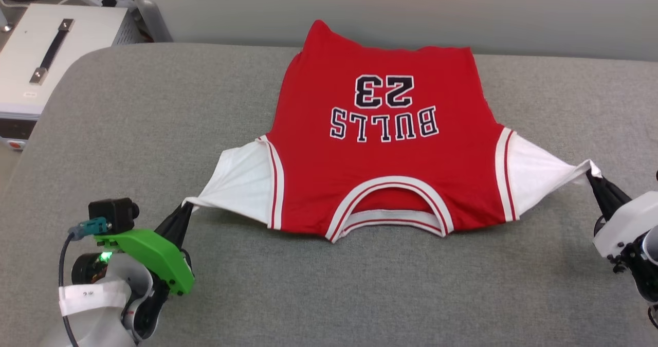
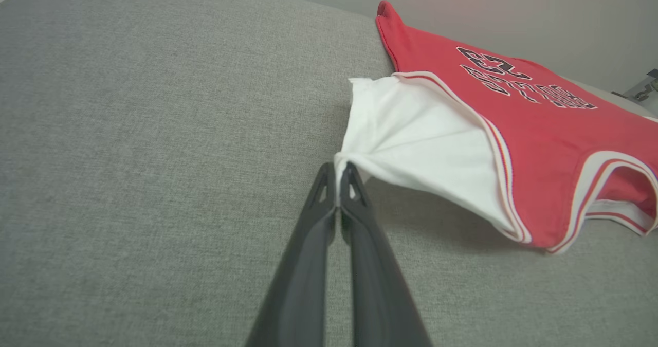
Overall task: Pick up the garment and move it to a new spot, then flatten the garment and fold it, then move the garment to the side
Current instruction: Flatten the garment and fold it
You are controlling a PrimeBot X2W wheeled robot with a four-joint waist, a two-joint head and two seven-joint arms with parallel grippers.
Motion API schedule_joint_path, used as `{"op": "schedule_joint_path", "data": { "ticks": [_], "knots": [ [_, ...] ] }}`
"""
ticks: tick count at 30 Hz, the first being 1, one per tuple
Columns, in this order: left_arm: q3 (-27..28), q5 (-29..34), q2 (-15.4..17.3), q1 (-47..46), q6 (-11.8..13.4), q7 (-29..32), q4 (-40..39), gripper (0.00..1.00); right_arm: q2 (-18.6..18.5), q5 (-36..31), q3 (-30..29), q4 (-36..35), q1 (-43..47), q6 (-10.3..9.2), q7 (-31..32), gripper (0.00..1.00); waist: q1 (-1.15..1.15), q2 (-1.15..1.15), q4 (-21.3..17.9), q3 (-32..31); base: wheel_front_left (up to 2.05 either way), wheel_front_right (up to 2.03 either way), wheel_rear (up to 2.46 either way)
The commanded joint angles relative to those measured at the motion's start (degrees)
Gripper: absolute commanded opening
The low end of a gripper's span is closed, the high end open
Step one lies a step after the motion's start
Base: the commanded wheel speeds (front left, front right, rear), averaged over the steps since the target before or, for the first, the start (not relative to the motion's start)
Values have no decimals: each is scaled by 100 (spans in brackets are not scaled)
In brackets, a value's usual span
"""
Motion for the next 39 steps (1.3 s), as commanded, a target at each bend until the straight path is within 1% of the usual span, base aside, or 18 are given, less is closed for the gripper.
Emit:
{"op": "schedule_joint_path", "data": {
  "ticks": [1, 4, 7, 11, 14, 18, 22, 27, 30, 31, 32, 33, 34, 38, 39],
  "knots": [
    [17, -54, 150, 205, 80, 29, -32, 0, -71, 33, 7, -3, 154, -5, 63, 0, 1, 0, -47, -295, 0, 0, 0],
    [16, -125, 304, 509, 143, 112, -195, 0, -131, 62, 47, -22, 399, -5, 235, 0, 1, 0, -64, -515, 0, 0, 0],
    [-26, -197, 456, 814, 155, 247, -413, 0, -190, 93, 56, -94, 631, -5, 423, 0, 1, 0, -88, -717, 0, 0, 0],
    [-112, -287, 631, 1260, 239, 454, -829, 0, -313, 120, 82, -299, 1024, -5, 812, 0, 1, 0, -101, -928, 0, 0, 0],
    [-224, -308, 759, 1601, 337, 615, -1232, 0, -396, 194, -6, -489, 1350, -5, 1143, 0, 1, 0, -107, -1016, 0, 0, 0],
    [-273, -394, 907, 1981, 509, 749, -1729, 0, -448, 244, -171, -775, 1783, -5, 1561, 0, 1, 0, -117, -1066, 0, 0, 0],
    [-325, -481, 1079, 2267, 622, 929, -2164, 0, -497, 199, -367, -1076, 2206, -5, 2013, 0, 1, 0, -123, -1051, 0, 0, 0],
    [-315, -488, 1234, 2373, 775, 1025, -2601, 0, -522, -24, -724, -1431, 2539, -5, 2452, 0, 1, 0, -119, -972, 0, 0, 0],
    [-336, -465, 1276, 2328, 822, 1118, -2810, 0, -477, -179, -951, -1619, 2599, -5, 2684, 0, 1, 0, -108, -871, 0, 0, 0],
    [-359, -446, 1292, 2294, 829, 1177, -2899, 0, -460, -249, -1042, -1709, 2591, -5, 2766, 55, 1, 0, -97, -817, 0, 0, 0],
    [-372, -452, 1299, 2267, 832, 1235, -2978, 0, -446, -293, -1117, -1779, 2580, -5, 2850, 100, 1, 0, -86, -769, 0, 0, 0],
    [-378, -488, 1307, 2239, 844, 1320, -3081, 0, -436, -329, -1199, -1879, 2567, -5, 2995, 100, 1, 0, -67, -694, 0, 0, 0],
    [-423, -462, 1407, 2134, 913, 1565, -3407, 0, -432, -299, -1518, -2156, 2507, -5, 3528, 100, 1, 0, 3, -446, 0, 0, 0],
    [-432, -505, 1460, 2010, 1072, 1854, -3954, 0, -448, -235, -2052, -2774, 2165, -5, 4190, 100, 1, 0, 137, -18, 0, 0, 0],
    [-427, -535, 1488, 1978, 1136, 1957, -4160, 0, -446, -250, -2225, -3002, 1966, -5, 4445, 100, 1, 0, 195, 158, 0, 0, 0]
  ]
}}
